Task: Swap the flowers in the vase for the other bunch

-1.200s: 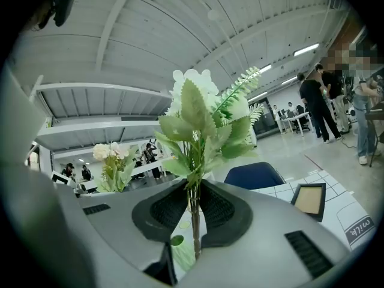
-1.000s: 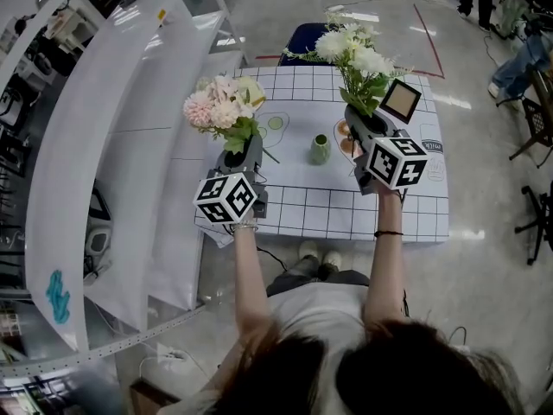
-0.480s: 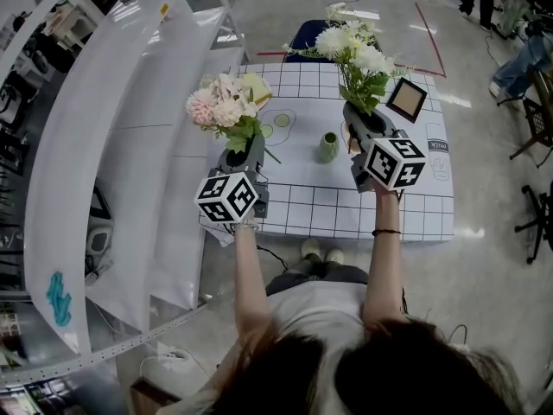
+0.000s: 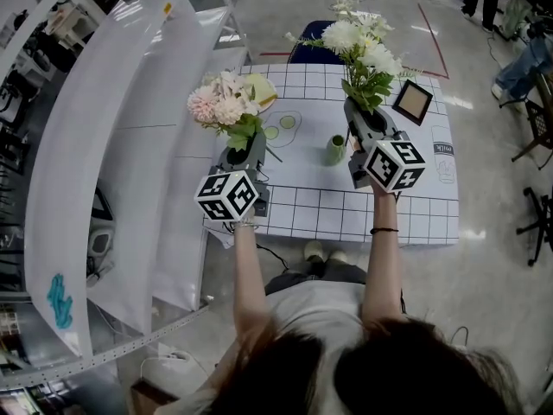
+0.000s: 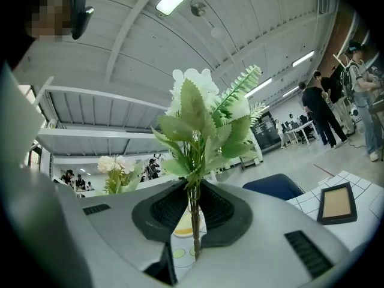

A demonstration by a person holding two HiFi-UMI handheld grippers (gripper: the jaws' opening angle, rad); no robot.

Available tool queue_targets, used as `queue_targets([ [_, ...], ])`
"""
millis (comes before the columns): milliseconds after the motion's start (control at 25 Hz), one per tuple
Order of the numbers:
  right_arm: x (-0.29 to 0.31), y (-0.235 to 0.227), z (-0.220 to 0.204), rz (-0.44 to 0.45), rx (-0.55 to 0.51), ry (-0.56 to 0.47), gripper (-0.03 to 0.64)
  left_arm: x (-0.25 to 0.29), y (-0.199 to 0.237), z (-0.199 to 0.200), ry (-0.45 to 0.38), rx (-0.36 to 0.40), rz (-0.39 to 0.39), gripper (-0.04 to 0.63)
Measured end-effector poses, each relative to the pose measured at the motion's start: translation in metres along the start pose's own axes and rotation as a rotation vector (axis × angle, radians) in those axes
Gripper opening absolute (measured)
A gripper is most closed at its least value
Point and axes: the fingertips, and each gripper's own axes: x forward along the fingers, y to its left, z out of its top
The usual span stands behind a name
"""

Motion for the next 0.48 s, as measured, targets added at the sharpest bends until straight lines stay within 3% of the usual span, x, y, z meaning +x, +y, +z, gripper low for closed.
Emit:
queue_targets([
  [480,0.013,0.008,-0.015,0.027,-0.002,-0.008,0.057,-0.001,0.012,0.002,0.003,0.005,0.007,0.076],
])
